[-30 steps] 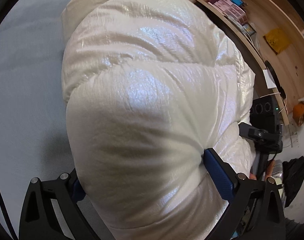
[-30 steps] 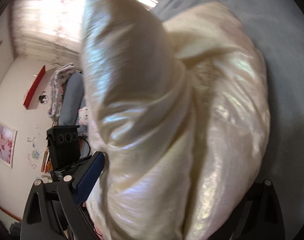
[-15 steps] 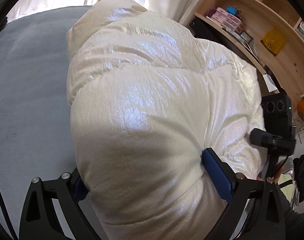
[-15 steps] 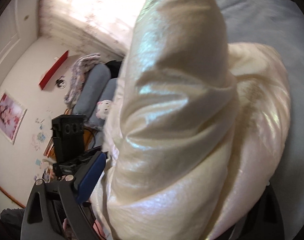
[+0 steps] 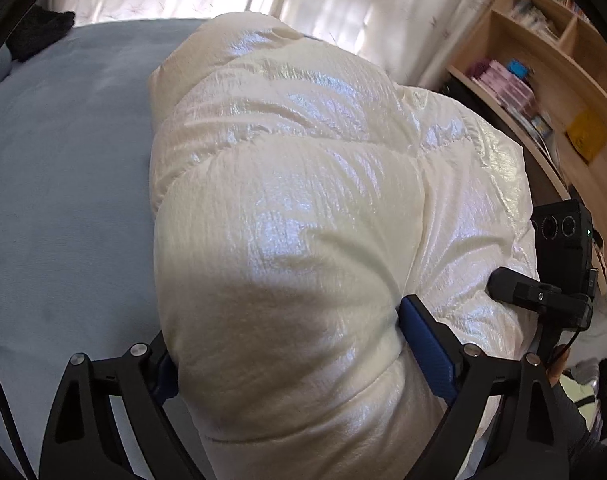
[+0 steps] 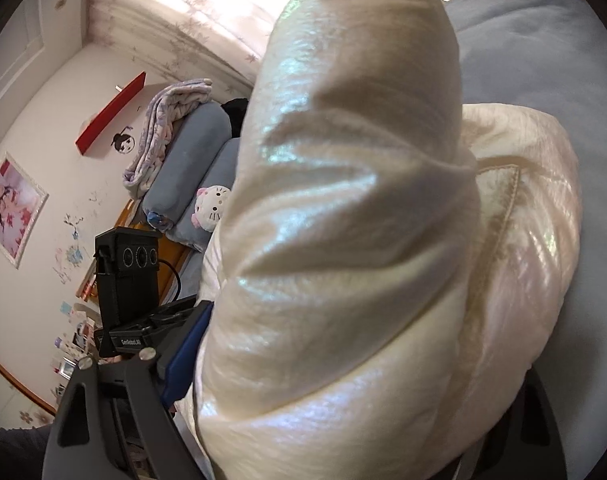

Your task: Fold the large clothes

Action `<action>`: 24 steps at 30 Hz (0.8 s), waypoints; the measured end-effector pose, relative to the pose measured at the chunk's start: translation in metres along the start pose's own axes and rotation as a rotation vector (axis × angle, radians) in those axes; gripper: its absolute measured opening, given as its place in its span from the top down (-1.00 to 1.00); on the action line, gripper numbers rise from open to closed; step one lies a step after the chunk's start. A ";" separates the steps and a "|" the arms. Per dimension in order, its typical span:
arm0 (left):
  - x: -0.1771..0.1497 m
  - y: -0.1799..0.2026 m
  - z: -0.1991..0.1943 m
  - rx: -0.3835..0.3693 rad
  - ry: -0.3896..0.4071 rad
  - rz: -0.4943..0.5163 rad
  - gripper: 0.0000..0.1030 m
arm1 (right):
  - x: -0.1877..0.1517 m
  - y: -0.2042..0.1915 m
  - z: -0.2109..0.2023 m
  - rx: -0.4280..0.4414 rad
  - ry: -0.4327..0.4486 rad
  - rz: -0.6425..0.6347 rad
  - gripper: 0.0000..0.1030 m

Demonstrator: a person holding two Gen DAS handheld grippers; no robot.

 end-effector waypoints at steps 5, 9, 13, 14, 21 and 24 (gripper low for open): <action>0.033 -0.045 -0.032 0.058 0.056 0.022 -0.77 | 0.032 -0.024 0.044 0.028 0.008 -0.013 -0.73; 0.062 -0.091 -0.052 0.082 0.078 0.031 -0.77 | 0.061 -0.053 0.089 0.033 0.023 -0.041 -0.73; 0.084 -0.151 -0.062 0.105 0.077 0.024 -0.77 | 0.079 -0.071 0.135 0.017 0.011 -0.066 -0.73; 0.087 -0.162 -0.061 0.114 0.078 0.014 -0.77 | 0.083 -0.072 0.148 0.014 0.004 -0.065 -0.73; 0.084 -0.242 -0.062 0.212 0.131 -0.042 -0.97 | 0.074 -0.073 0.217 -0.102 -0.035 -0.097 -0.74; 0.085 -0.225 -0.047 0.244 0.156 -0.035 -0.99 | 0.063 -0.077 0.220 -0.131 -0.021 -0.134 -0.78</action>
Point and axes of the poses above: each gripper's, at about its wrist camera, not at the fingertips, and z roughly the way its jaws point, y to its right, x to its top, the point moved 4 cm from there along z, roughly the way its jaws point, and after that the axes turned 8 degrees about -x, right-handed, at the moved point
